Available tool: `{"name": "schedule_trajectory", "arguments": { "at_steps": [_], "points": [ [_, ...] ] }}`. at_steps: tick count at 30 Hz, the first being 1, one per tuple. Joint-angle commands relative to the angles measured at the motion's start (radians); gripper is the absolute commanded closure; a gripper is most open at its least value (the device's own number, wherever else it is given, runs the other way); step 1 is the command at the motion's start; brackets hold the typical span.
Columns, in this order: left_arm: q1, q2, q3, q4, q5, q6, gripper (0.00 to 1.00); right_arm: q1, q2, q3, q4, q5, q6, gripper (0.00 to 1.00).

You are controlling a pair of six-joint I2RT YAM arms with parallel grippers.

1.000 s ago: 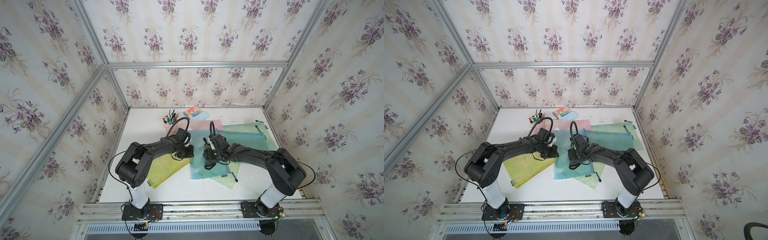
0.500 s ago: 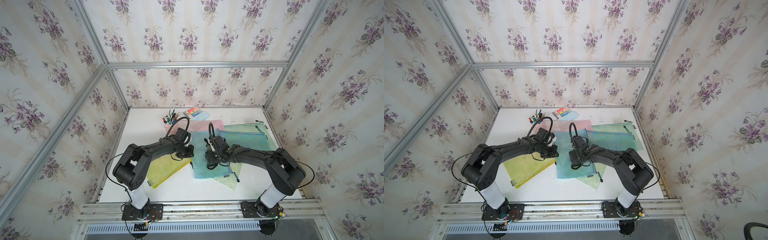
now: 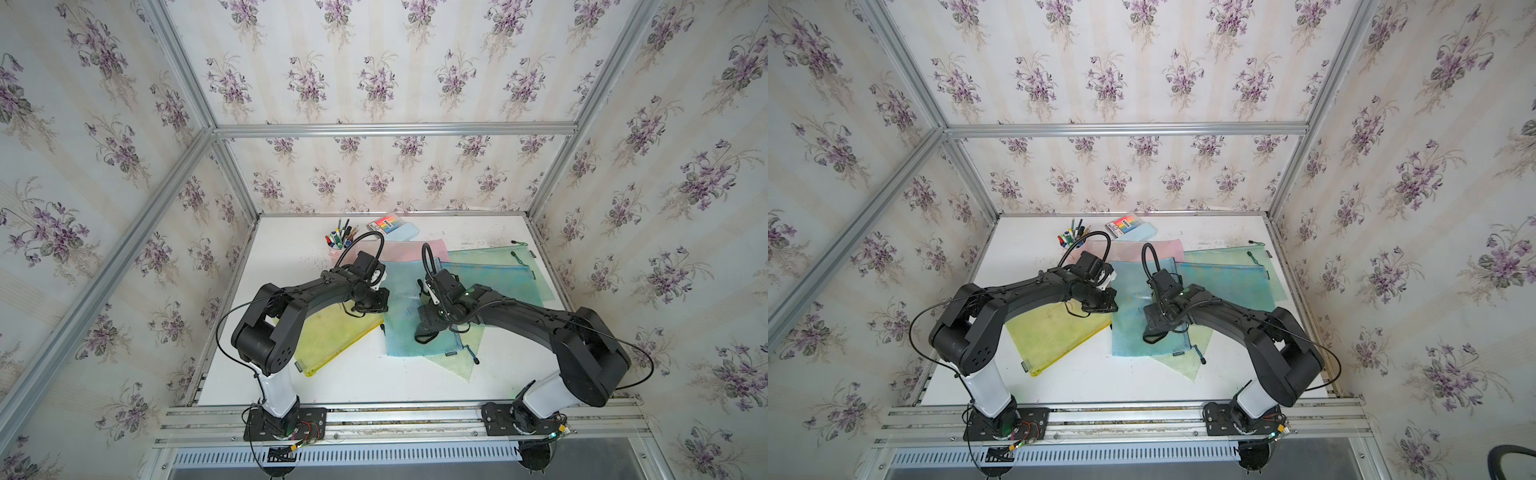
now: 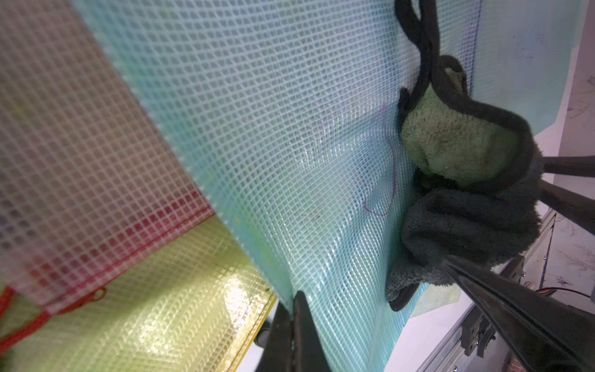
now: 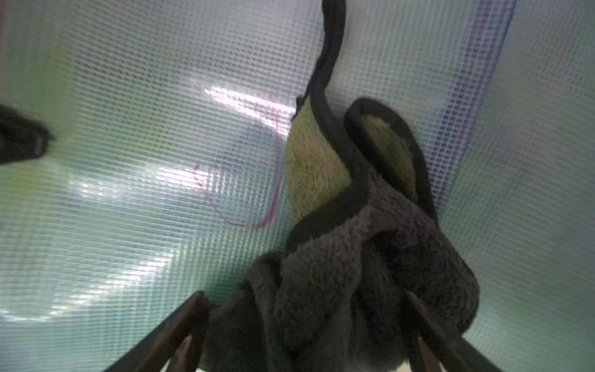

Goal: Wipe the document bag
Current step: Wipe the dirt from the document bag.

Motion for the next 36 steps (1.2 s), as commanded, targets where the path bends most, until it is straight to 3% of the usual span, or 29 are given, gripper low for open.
{"name": "schedule_trajectory", "arguments": {
  "at_steps": [1,6,11,13,17,19,24,29,32,36],
  "points": [
    [0.001,0.009,0.013,-0.029,0.014,0.039,1.00,0.001,0.019,-0.015,-0.039,0.031,-0.045,0.07],
    [0.001,0.018,0.011,-0.018,0.026,0.039,1.00,0.001,0.070,-0.075,0.048,0.040,-0.054,0.11],
    [0.000,0.030,0.028,-0.029,0.036,0.040,1.00,0.002,0.164,-0.046,0.072,0.043,-0.021,0.26],
    [0.000,0.023,0.023,-0.026,0.035,0.039,1.00,0.002,0.172,-0.049,0.083,0.047,-0.008,0.36],
    [-0.001,0.019,0.017,-0.020,0.037,0.037,1.00,0.003,0.167,-0.011,0.049,0.065,-0.001,0.69],
    [-0.001,0.021,0.018,-0.024,0.040,0.037,1.00,0.015,0.146,0.039,-0.003,0.095,-0.002,0.77],
    [0.000,0.024,0.016,-0.024,0.055,0.031,1.00,0.059,0.076,0.136,-0.013,0.029,0.012,0.80],
    [0.000,0.022,0.010,-0.014,0.056,0.025,1.00,0.065,0.183,0.125,0.079,-0.062,0.070,0.83],
    [-0.001,0.030,0.010,-0.004,0.063,0.017,1.00,0.065,0.263,0.110,0.111,-0.046,0.093,0.90],
    [-0.001,0.027,0.012,-0.005,0.059,0.016,1.00,0.052,0.296,0.102,0.077,0.087,0.108,0.97]
  ]
}}
